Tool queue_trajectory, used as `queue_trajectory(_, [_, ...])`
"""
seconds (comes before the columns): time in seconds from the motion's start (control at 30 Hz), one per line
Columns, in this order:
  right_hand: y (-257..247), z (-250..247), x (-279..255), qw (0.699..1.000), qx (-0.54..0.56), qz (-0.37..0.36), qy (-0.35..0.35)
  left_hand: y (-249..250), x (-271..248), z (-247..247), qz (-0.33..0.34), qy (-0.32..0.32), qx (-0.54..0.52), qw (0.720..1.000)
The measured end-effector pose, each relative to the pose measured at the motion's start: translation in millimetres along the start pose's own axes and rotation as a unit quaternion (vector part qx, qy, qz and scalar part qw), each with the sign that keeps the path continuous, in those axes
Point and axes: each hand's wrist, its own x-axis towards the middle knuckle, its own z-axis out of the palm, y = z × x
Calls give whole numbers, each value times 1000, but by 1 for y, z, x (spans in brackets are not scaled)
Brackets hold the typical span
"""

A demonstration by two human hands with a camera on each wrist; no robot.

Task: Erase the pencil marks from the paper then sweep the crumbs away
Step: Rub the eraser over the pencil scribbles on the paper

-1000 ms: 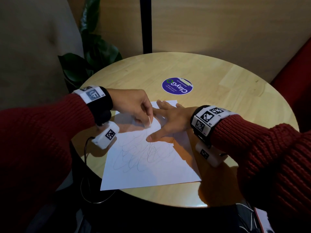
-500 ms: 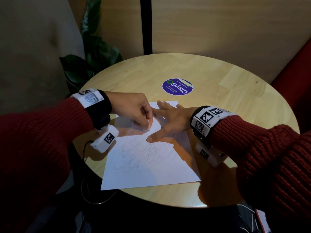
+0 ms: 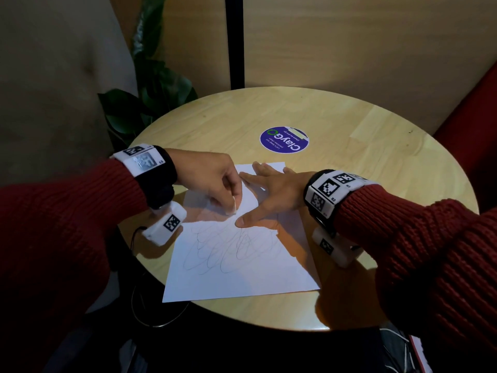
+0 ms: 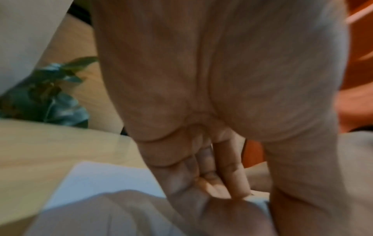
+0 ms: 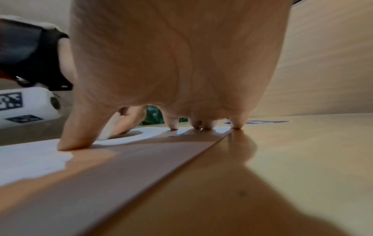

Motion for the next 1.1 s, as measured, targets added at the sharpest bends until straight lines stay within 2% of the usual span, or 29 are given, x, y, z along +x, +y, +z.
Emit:
queue_trajectory(0.03, [0,0,0,1000,0,0,0,0,0,-1,-4,2,-2,1000])
queue_trajectory(0.13, [-1,-1,-2,1000,3,-3,2,-8,5,-9,-16,110,30,993])
queue_trajectory(0.17, [-1,-1,-2,1000,4,-2,1,-9,5,-9,-18,113,30,993])
queue_trajectory(0.27, [0,-1,-1,1000,1,3,-1,-2,1,-3,-14,18,-3,1000])
queue_trajectory(0.3, [1,0,-1,1000,2,4,-2,-3,2,-4,-17,25,-9,999])
queue_trajectory(0.4, [0,0,-2,1000,6,3,1,-13,7,-10,-35,137,18,990])
queue_trajectory(0.43, [-1,0,-3,1000,6,2,0,-13,8,-9,-38,143,25,989])
queue_trajectory(0.53, [-1,-2,-7,1000,4,5,-3,-7,5,-6,-32,62,-6,998])
queue_trajectory(0.67, [-2,-2,-8,1000,6,8,-2,-14,5,-11,-37,131,6,991])
queue_trajectory(0.77, [0,-2,-8,1000,13,16,-9,-6,2,-4,-29,48,-20,998])
queue_trajectory(0.8, [-1,-2,-9,1000,14,14,-11,-6,1,-4,-30,46,-26,998])
queue_trajectory(0.9, [-5,-6,-16,1000,5,14,-10,-15,2,-8,-33,132,0,991])
queue_trajectory(0.93, [-6,-8,-18,1000,-2,20,-14,-15,3,-6,-35,133,-1,991])
queue_trajectory(1.03, [-7,-16,-16,999,-29,31,-24,-6,0,5,-26,72,-27,997])
queue_trajectory(1.1, [-9,-21,-13,999,-24,19,-15,-7,4,4,-32,119,-24,992])
